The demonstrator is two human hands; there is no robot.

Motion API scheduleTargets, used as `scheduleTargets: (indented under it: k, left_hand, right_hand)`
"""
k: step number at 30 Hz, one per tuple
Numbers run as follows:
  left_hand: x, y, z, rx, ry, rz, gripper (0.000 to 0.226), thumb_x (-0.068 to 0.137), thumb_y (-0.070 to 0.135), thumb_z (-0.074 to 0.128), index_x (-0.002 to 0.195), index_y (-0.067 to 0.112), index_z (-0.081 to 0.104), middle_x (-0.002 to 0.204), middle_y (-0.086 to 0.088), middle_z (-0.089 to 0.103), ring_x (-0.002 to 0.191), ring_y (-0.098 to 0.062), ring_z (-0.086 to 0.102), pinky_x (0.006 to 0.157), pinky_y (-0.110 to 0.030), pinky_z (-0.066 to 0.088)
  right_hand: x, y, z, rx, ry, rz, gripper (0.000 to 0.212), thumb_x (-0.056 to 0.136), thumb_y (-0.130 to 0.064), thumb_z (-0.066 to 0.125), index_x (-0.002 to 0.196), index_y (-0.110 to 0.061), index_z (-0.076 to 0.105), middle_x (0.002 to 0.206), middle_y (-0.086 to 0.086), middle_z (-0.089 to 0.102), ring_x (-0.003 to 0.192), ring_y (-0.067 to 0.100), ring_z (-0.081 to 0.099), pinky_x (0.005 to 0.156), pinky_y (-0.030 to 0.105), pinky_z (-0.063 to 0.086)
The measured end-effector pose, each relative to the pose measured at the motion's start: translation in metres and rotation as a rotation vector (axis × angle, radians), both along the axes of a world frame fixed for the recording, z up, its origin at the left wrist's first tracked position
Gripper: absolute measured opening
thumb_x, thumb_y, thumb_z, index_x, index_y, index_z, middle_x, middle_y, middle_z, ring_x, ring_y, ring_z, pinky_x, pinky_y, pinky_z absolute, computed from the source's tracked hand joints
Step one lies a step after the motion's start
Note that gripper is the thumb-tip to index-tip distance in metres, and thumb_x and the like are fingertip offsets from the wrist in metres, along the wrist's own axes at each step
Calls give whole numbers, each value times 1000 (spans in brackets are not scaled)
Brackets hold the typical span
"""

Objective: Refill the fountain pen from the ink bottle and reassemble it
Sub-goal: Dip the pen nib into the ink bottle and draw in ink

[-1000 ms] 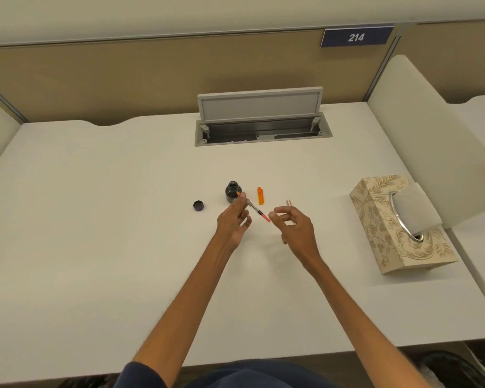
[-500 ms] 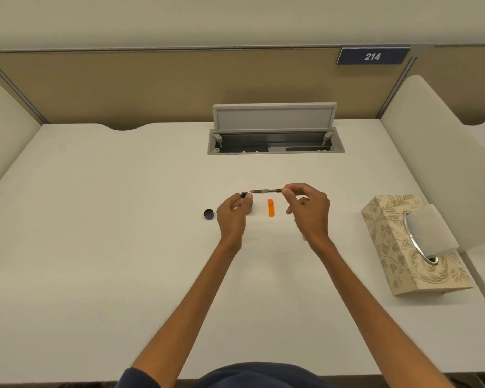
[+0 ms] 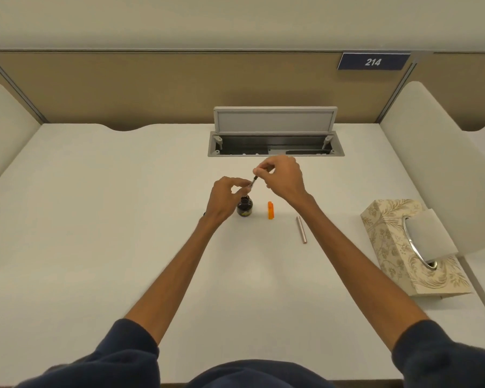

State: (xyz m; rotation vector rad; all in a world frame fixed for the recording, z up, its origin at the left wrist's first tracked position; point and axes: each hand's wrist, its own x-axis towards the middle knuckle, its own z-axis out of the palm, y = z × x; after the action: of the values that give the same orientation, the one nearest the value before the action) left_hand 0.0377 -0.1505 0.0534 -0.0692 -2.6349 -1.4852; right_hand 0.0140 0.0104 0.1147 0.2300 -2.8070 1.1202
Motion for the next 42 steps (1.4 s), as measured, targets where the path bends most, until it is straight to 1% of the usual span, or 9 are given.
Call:
scheduleTargets:
  k: [3,7,12,15,17,22,25,35,42]
  left_hand:
    - [-6,-6,-3,41,-52,11,18,87,18,69,103,13,77,101,-3,77,98,-12,68,88,-37,55]
    - [-6,-9,-7,72,-81,5,29,86,19,69,115,16,73,92,-4,78,91,-15,71,90,-36,55]
    - [-10,-7,-7,91,-87,29,21,87,16,69,106,9,76,101,-8,77,96,-16,71,90,-35,55]
    - [-13,-7,-7,76,-83,47,19,87,18,70,102,8,78,101,-9,77,95,-15,70,88,-31,54]
    - [-16,-8,-10,59,-95,56,19,87,19,71,101,8,78,100,-9,77,94,-16,70,89,-32,54]
    - [-16,-9,-17,15,-123,51,21,87,21,71,101,7,77,99,-9,77,88,-17,70,91,-35,54]
    - [-15,-7,-18,14,-139,44,23,87,21,70,102,6,77,100,-11,77,90,-21,71,91,-35,54]
    - [-14,-8,-26,-10,-156,52,21,84,27,71,98,12,77,96,-4,77,89,-18,70,88,-40,55]
    - [-14,-7,-29,-45,-172,60,23,86,27,70,100,11,77,100,-4,77,92,-19,69,87,-43,55]
  right_hand:
    - [-13,-12,1,89,-19,30,24,91,-30,68,102,-11,78,94,7,76,75,10,61,73,28,53]
    - [-24,-21,-1,162,-43,51,26,92,-31,67,103,-10,78,95,7,76,78,13,62,70,24,49]
    - [-30,-27,-1,192,-53,67,25,92,-29,67,103,-9,78,96,8,76,77,12,61,72,25,49]
    - [-31,-31,-1,209,-54,94,24,93,-27,66,103,-9,77,98,8,76,79,14,62,72,24,48]
    - [-31,-32,-3,213,-59,103,23,93,-26,66,103,-8,77,99,8,76,83,17,65,72,24,48]
    - [-30,-32,-12,213,-76,104,23,93,-26,66,103,-9,77,100,8,76,85,18,66,82,30,54]
    - [-29,-33,-16,224,-87,107,23,93,-27,67,103,-9,77,101,8,76,87,19,68,78,27,50]
    - [-33,-35,-21,264,-119,105,24,93,-28,67,105,-10,77,102,8,75,87,18,67,73,23,47]
    - [-33,-36,-24,285,-120,117,24,92,-27,67,106,-10,77,101,8,76,86,19,68,75,25,50]
